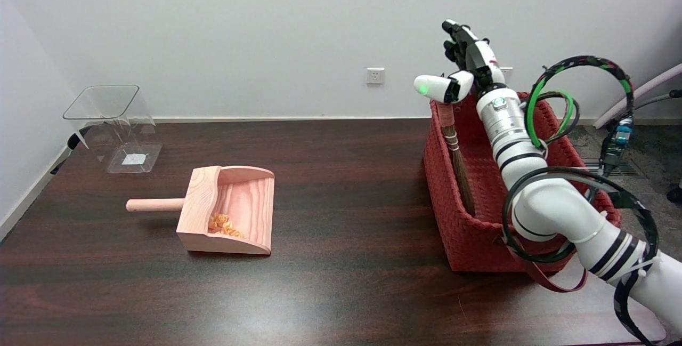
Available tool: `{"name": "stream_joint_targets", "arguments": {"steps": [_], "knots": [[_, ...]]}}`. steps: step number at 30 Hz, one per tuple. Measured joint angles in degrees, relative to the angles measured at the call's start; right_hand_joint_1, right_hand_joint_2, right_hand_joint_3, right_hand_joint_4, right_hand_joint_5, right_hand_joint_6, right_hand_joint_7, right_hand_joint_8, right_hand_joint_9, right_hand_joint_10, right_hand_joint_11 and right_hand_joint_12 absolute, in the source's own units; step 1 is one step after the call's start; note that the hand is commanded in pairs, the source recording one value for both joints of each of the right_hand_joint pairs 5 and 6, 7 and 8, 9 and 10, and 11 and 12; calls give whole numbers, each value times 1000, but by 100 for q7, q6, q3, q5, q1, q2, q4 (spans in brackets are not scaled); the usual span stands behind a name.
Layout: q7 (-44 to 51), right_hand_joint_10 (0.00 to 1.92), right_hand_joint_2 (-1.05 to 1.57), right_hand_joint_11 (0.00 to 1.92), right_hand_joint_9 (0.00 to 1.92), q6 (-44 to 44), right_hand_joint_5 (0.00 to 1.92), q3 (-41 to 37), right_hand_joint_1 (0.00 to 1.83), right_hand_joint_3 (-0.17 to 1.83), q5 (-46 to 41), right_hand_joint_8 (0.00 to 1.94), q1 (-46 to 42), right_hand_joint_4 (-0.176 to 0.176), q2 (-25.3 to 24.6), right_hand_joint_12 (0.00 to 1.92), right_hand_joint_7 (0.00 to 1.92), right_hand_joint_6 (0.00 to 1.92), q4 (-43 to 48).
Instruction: Place the broom in the storage basket.
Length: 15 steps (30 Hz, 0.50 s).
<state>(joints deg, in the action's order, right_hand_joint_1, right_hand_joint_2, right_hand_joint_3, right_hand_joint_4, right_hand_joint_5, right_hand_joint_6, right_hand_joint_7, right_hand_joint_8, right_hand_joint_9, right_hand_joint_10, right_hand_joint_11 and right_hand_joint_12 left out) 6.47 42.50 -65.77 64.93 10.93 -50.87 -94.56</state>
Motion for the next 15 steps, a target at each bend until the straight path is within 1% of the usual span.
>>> {"name": "stream_joint_targets", "arguments": {"steps": [15], "knots": [[164, 250, -647, 250, 250, -15, 250, -772, 1103, 1275, 116, 109, -363, 0, 131, 250, 109, 250, -234]]}}
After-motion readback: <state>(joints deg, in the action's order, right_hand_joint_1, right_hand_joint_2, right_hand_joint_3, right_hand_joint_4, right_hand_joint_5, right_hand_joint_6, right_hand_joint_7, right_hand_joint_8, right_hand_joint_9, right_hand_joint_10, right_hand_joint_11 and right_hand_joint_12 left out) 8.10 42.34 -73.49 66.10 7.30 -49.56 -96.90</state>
